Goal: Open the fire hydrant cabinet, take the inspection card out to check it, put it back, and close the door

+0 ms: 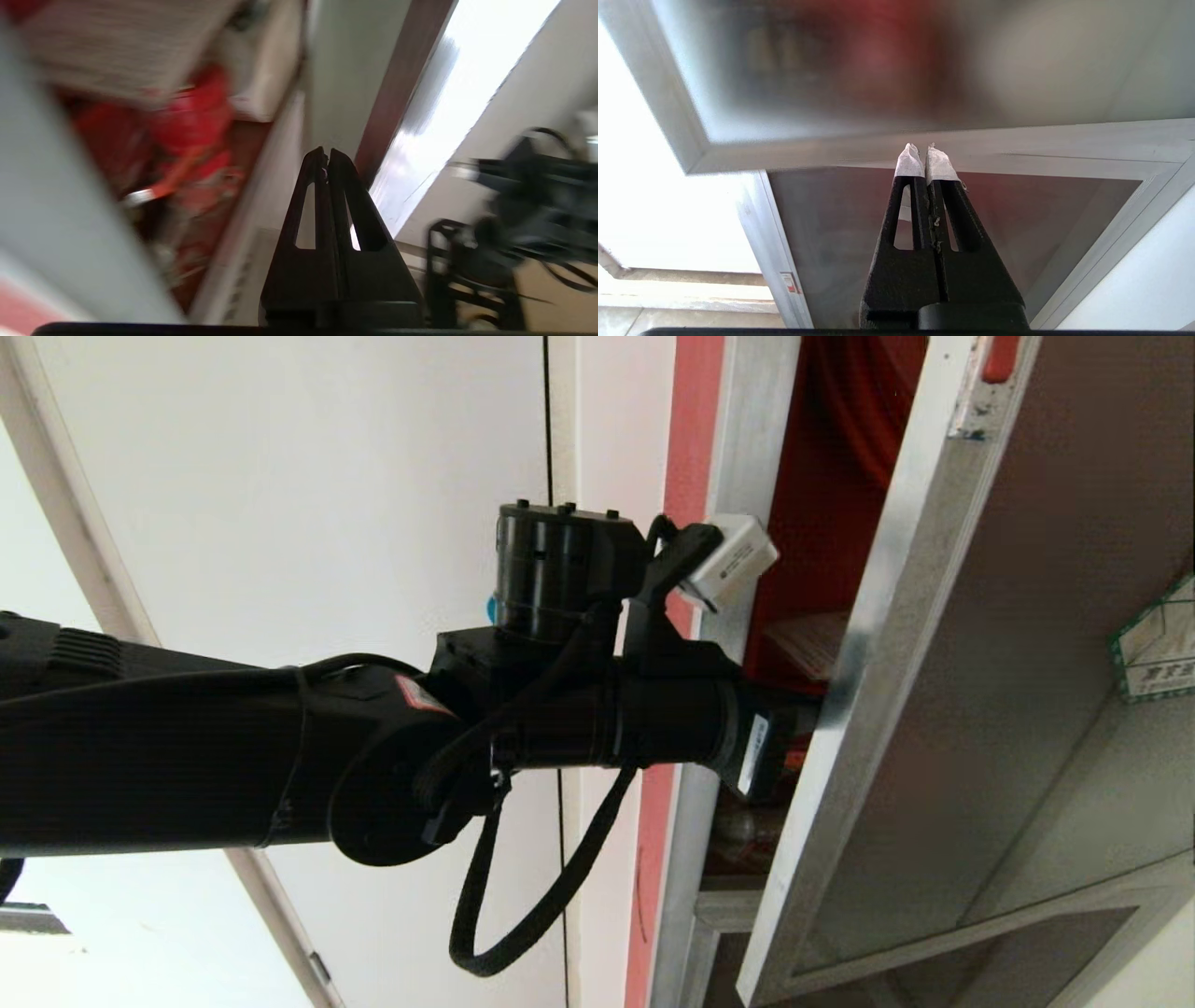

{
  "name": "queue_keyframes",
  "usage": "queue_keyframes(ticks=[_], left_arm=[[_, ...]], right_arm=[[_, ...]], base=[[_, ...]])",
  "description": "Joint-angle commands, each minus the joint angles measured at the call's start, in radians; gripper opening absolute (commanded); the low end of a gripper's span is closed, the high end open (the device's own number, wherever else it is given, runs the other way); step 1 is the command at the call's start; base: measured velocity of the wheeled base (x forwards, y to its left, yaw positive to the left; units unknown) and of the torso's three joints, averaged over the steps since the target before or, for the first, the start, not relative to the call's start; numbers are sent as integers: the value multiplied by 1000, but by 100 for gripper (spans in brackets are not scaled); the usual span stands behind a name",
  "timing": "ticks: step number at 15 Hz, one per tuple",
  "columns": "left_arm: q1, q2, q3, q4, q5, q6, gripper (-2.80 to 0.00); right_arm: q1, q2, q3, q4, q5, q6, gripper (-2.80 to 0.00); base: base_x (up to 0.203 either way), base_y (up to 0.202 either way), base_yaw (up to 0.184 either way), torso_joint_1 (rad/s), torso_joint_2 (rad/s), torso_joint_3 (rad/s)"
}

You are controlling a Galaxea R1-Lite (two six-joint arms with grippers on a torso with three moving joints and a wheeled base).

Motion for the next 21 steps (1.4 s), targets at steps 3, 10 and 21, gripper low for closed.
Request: queue_keyframes(ticks=[3, 10, 21], left_arm=[[-103, -47, 26, -3, -3, 1, -280], [-194, -56, 66, -4, -3, 29, -280], [-280, -84, 101, -3, -2, 67, -280]], right_arm=[[0, -2, 0, -1, 1, -1, -280], [0, -1, 0, -1, 1, -1, -280], [0, 0, 0, -1, 1, -1, -280]], base=[[0, 0, 0, 0, 0, 0], [0, 0, 0, 0, 0, 0], [0, 0, 0, 0, 0, 0]])
